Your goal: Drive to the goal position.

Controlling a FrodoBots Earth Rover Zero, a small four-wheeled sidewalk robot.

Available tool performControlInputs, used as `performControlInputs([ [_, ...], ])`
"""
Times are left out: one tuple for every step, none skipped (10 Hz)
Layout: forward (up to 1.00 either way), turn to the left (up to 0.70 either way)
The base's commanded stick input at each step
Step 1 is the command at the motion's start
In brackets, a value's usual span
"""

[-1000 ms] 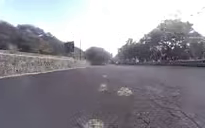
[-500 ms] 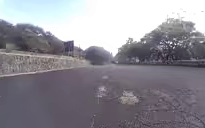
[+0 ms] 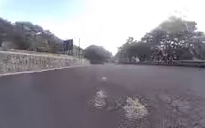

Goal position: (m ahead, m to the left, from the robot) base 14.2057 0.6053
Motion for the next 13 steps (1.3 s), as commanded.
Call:
performControlInputs([
  [0.7,0.0],
  [0.7,0.0],
  [0.7,0.0],
  [0.7,0.0],
  [0.7,0.0],
  [0.7,0.0],
  [0.7,0.0],
  [0.7,0.0],
  [0.7,0.0],
  [0.7,0.0],
  [0.7,0.0],
  [0.7,0.0],
  [0.7,0.0],
])
